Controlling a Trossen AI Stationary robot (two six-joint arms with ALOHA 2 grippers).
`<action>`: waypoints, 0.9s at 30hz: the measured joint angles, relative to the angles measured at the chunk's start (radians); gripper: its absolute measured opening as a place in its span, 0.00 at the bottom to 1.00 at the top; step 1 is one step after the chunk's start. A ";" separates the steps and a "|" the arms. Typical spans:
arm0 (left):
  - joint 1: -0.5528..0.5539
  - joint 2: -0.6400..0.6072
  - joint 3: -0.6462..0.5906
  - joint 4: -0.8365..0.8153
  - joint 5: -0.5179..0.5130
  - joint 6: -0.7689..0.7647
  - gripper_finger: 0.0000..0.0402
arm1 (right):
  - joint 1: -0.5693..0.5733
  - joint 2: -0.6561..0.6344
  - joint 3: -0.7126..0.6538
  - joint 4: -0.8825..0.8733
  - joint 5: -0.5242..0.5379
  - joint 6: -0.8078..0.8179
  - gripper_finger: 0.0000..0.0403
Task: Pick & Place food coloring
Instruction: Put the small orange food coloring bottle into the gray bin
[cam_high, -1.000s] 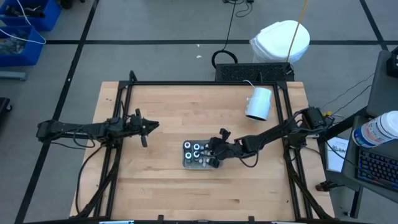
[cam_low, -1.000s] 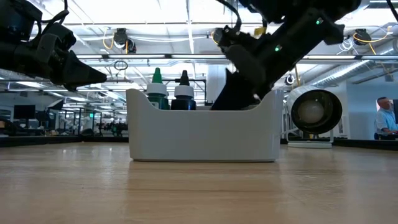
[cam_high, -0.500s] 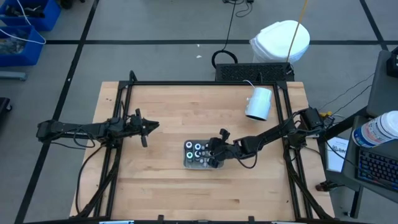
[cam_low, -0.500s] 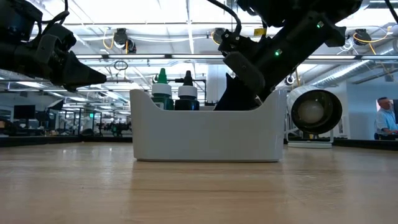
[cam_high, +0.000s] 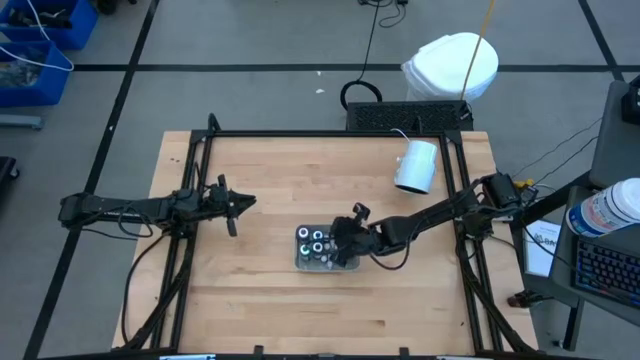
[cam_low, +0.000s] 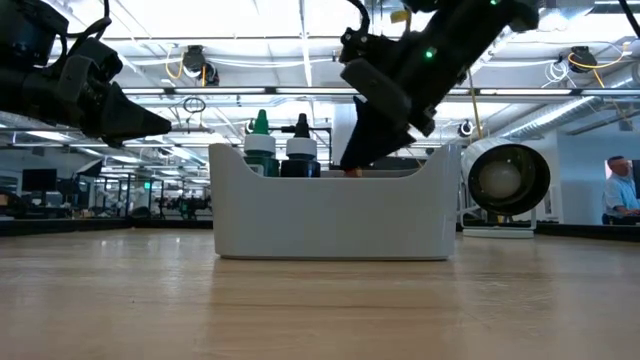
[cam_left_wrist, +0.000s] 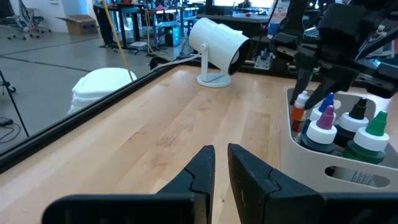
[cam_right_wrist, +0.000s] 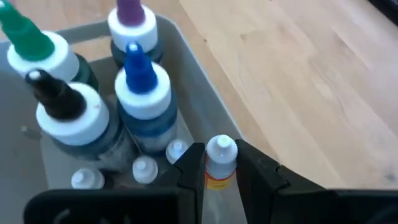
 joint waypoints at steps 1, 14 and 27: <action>0.000 0.000 0.000 0.000 0.000 0.000 0.13 | 0.005 0.000 0.004 -0.018 0.002 0.019 0.15; 0.000 0.000 0.000 -0.014 0.000 -0.002 0.13 | 0.091 0.000 -0.029 0.002 0.175 0.173 0.15; 0.000 0.000 0.000 -0.013 0.000 0.000 0.13 | 0.061 0.000 -0.103 0.090 0.156 0.199 0.15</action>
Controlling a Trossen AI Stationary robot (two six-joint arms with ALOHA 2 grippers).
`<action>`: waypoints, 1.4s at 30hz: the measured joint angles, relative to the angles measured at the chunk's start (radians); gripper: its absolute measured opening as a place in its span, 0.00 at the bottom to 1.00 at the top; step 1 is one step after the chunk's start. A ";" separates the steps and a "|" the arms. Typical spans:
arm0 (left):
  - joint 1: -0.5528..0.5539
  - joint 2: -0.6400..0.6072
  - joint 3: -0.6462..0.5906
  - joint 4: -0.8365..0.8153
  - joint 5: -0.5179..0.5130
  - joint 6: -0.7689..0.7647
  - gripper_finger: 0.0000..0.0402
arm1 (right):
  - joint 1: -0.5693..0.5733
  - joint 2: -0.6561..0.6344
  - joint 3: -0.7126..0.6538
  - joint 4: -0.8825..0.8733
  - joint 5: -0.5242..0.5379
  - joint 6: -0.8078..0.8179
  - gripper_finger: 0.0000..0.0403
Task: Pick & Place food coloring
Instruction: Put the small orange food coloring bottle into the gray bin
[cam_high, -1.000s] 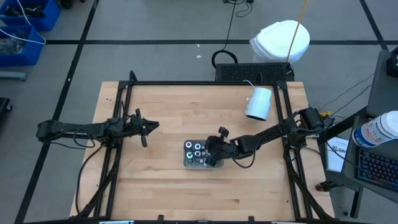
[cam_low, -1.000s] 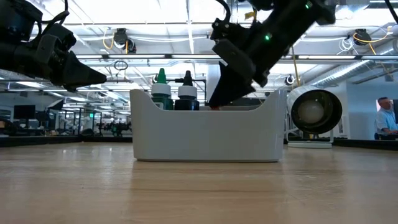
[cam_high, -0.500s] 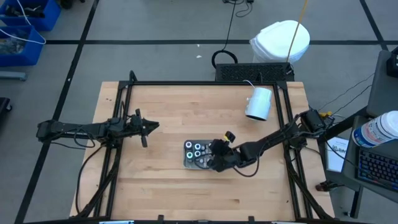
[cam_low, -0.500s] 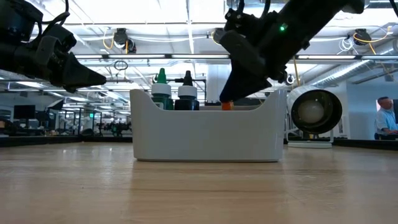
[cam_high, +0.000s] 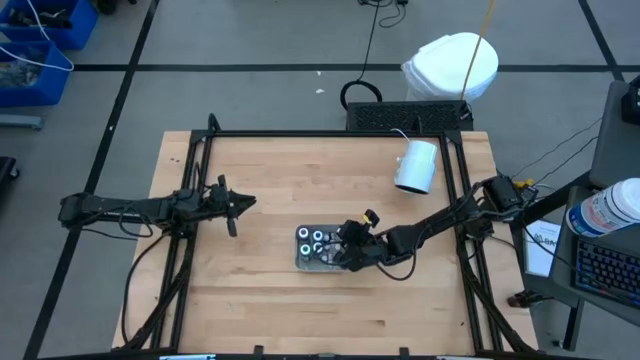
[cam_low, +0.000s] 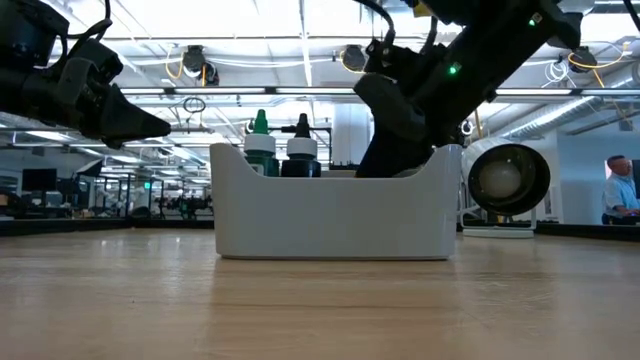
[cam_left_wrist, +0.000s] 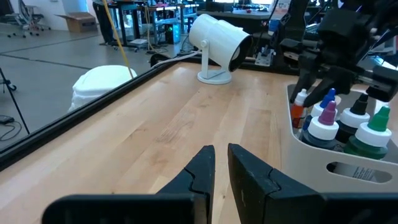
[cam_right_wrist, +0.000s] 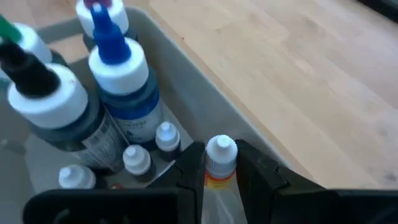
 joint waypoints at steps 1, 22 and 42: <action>0.000 0.000 0.000 0.000 0.000 0.000 0.13 | -0.002 0.003 0.000 -0.001 -0.008 0.000 0.15; 0.000 0.000 0.000 0.000 0.000 0.001 0.13 | -0.001 0.005 -0.001 0.012 -0.012 0.023 0.15; 0.000 0.000 0.000 -0.003 -0.001 0.000 0.13 | 0.015 0.048 0.001 0.048 -0.009 0.015 0.15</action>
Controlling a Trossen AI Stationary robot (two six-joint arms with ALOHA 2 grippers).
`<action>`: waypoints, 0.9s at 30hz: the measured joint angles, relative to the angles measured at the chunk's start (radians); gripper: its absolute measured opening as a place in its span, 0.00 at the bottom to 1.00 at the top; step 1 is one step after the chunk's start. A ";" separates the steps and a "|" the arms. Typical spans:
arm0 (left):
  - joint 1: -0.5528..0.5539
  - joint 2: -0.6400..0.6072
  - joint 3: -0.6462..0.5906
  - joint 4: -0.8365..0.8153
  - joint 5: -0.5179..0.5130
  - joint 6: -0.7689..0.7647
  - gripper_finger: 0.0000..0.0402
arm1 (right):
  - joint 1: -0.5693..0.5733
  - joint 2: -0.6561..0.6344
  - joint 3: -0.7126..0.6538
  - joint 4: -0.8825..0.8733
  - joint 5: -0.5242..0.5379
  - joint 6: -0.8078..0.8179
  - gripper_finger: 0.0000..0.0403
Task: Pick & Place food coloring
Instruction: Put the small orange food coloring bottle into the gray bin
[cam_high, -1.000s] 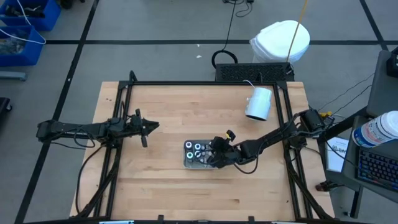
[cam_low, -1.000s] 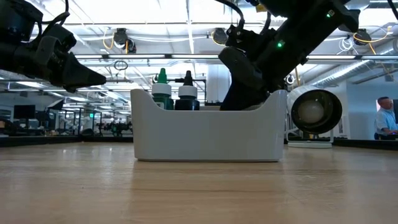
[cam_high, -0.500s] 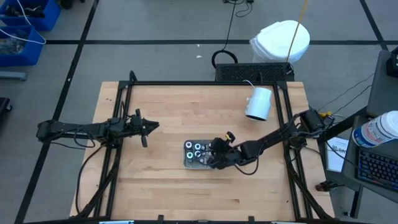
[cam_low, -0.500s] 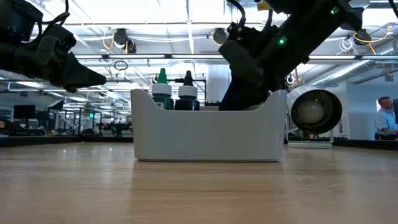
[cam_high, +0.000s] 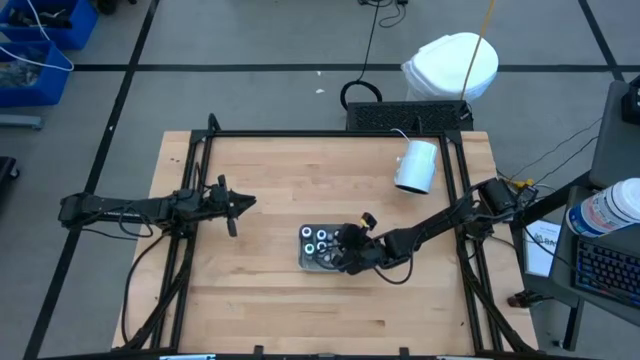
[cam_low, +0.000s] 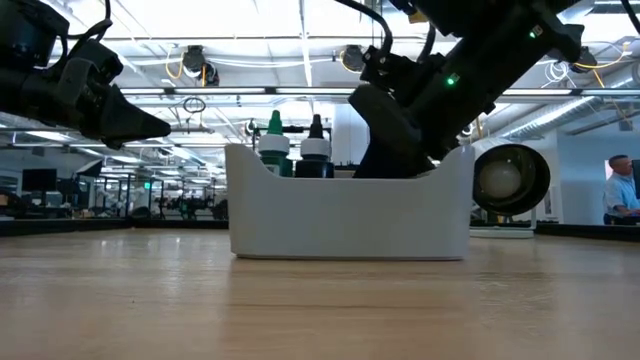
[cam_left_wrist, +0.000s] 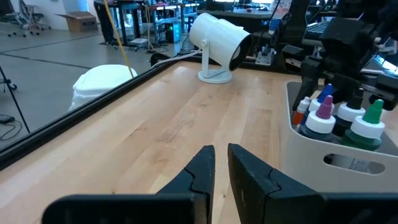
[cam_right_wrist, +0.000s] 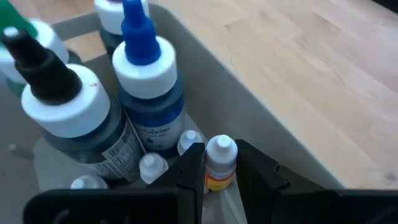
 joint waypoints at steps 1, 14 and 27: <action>0.000 0.000 0.000 0.000 0.000 0.000 0.13 | 0.000 0.000 -0.001 -0.001 -0.001 -0.006 0.15; 0.000 0.000 0.000 0.001 0.000 0.001 0.13 | 0.000 -0.002 0.014 -0.007 0.029 -0.083 0.15; 0.000 0.000 0.000 0.001 0.000 0.002 0.13 | 0.021 -0.010 0.107 -0.291 0.038 0.010 0.15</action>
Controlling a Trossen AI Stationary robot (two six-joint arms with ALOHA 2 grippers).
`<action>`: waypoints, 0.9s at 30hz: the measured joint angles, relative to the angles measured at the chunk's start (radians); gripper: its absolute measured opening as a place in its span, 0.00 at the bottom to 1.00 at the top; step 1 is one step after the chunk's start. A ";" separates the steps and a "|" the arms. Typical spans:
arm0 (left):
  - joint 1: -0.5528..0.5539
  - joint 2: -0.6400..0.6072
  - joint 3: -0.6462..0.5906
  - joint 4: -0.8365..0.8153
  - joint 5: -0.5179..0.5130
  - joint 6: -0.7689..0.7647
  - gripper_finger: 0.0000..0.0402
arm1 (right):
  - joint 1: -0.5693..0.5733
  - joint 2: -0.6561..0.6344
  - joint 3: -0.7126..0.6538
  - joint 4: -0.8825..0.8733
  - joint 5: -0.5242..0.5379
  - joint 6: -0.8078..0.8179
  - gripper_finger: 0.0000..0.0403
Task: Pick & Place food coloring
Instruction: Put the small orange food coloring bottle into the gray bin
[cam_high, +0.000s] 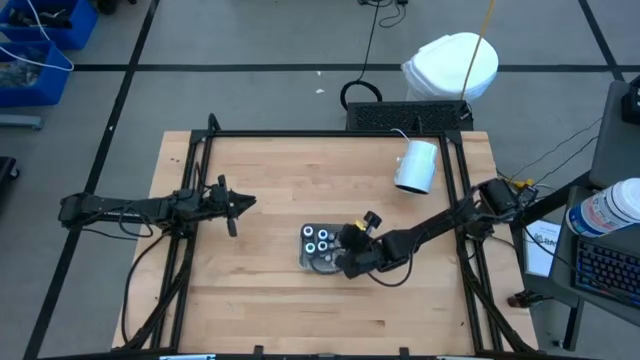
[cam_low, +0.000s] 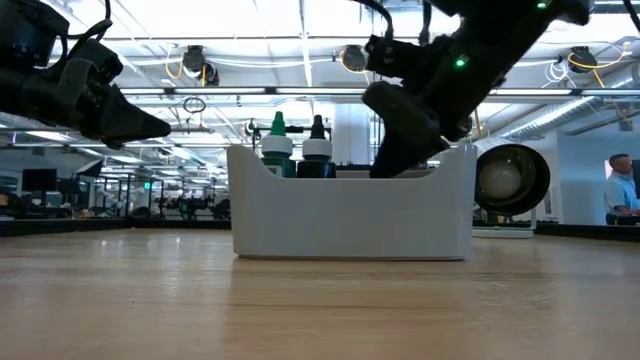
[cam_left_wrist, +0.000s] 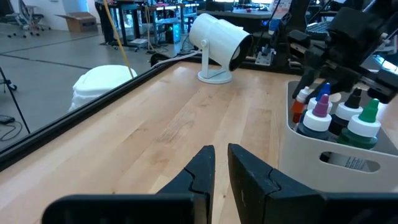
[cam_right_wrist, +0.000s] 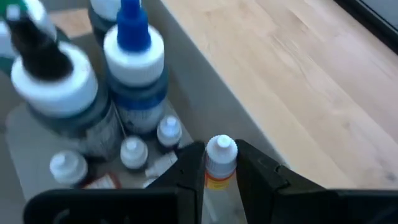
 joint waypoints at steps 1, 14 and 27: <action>0.000 0.000 0.000 0.000 0.000 0.000 0.13 | 0.008 0.000 0.000 -0.018 0.011 0.017 0.15; 0.000 0.000 0.000 0.001 0.000 0.000 0.13 | 0.038 0.000 -0.001 -0.054 0.071 0.095 0.15; 0.000 0.000 0.000 0.002 0.000 0.020 0.13 | 0.030 -0.001 -0.055 0.018 0.091 0.109 0.16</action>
